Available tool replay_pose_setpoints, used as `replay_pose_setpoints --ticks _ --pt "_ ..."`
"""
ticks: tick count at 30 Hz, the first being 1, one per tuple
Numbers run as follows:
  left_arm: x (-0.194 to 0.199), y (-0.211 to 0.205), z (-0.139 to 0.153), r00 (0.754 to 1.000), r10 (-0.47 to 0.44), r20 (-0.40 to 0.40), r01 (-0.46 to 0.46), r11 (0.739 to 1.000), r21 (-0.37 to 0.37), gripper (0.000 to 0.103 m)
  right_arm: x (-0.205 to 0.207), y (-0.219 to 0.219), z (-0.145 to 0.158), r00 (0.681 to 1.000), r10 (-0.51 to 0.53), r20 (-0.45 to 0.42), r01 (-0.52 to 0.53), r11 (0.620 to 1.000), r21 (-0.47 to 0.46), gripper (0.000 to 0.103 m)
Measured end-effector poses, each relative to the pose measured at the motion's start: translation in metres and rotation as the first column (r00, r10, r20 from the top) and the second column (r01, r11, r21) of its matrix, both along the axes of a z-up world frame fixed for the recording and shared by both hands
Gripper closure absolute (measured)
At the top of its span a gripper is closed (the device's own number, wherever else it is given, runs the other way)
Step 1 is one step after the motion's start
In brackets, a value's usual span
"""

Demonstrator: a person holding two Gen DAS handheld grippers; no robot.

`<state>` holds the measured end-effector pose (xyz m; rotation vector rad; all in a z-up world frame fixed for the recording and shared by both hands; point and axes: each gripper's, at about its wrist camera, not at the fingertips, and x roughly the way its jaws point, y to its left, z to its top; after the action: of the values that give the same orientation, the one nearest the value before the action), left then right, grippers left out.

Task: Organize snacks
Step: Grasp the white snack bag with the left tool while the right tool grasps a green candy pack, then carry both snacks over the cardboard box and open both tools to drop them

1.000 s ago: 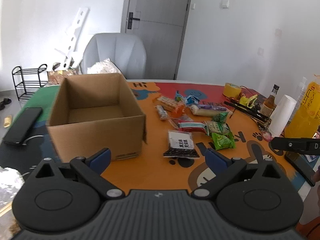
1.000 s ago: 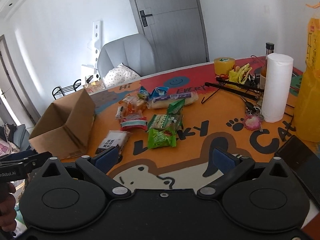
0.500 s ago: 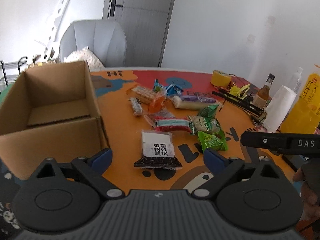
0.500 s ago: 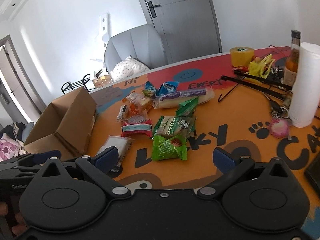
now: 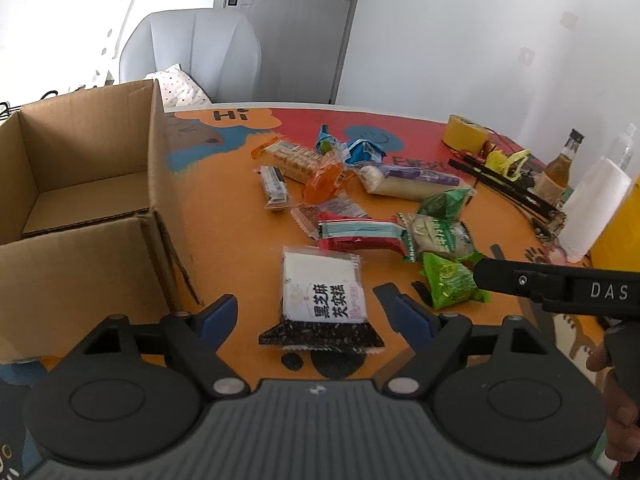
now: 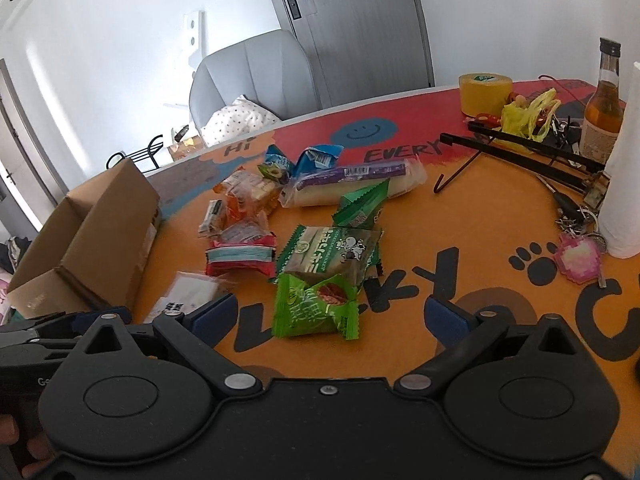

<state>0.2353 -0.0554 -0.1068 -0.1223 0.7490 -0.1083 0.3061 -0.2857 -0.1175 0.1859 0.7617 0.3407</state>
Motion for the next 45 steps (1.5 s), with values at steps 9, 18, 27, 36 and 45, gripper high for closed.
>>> replay_pose_setpoints --ticks 9,18,27,36,45 --pt "0.010 -0.003 -0.014 1.000 0.012 -0.011 -0.012 1.000 -0.015 0.050 0.010 0.001 -0.010 1.000 0.004 -0.011 -0.003 1.000 0.009 0.009" --pt "0.008 -0.003 -0.010 1.000 0.016 -0.016 -0.016 1.000 -0.027 0.058 0.014 0.013 -0.020 1.000 0.024 -0.015 -0.024 1.000 -0.019 0.019" --pt "-0.005 -0.009 -0.009 0.999 -0.020 -0.035 0.021 0.999 0.025 0.052 0.007 0.023 -0.021 0.999 0.041 0.031 -0.039 0.997 -0.060 0.062" --pt "-0.004 -0.018 -0.017 1.000 -0.009 -0.023 0.011 0.998 0.069 0.053 -0.014 0.004 -0.016 0.999 0.027 0.032 -0.026 1.000 -0.004 0.080" --pt "-0.018 -0.013 -0.008 1.000 -0.008 -0.006 0.008 1.000 0.029 0.057 -0.030 -0.003 -0.011 0.998 0.030 0.060 -0.032 0.999 0.032 0.087"
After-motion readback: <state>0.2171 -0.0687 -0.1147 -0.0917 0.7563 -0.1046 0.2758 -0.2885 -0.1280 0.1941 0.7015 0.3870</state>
